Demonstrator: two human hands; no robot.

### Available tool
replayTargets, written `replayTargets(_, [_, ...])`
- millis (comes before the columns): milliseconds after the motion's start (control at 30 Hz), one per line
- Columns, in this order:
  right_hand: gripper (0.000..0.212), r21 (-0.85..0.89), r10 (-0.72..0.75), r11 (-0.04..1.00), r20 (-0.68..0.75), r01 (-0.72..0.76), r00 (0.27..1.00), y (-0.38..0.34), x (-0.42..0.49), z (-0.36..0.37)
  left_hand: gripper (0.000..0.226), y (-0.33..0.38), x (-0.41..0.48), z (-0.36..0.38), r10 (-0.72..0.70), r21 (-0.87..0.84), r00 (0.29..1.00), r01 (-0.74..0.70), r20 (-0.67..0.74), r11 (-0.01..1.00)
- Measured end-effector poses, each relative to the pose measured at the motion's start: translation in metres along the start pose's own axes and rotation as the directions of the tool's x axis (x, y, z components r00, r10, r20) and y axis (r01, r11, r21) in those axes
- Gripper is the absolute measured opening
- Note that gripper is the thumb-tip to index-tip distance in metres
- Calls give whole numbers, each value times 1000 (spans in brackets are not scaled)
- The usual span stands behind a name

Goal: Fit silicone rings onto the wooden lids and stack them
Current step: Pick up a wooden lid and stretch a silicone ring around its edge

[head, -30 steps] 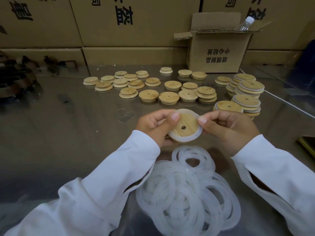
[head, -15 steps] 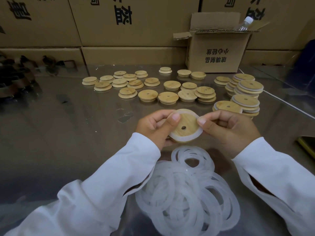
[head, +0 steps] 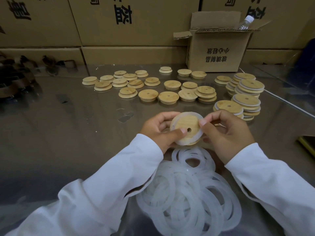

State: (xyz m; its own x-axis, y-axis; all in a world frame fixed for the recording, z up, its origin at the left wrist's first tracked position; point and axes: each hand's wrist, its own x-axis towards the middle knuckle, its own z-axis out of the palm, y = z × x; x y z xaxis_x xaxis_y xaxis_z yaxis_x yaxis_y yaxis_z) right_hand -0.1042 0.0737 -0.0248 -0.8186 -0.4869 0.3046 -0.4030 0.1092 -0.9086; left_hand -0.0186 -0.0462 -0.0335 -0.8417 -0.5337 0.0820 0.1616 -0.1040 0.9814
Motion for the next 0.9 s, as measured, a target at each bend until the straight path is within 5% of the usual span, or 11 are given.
replayTargets(167, [13,-106,-157,981,84,166,984,-3,-4,-1,15,-2,-1,0,86,129,996,-83,-13,988])
replayTargets(467, [14,91,-76,994,126,65,989,-3,5,-9,16,8,1,-8,234,192,971,-240,58,951])
replayTargets(900, [13,86,-80,994,105,71,991,2,1,-3,10,-1,0,-4,22,70,999,-20,-36,997])
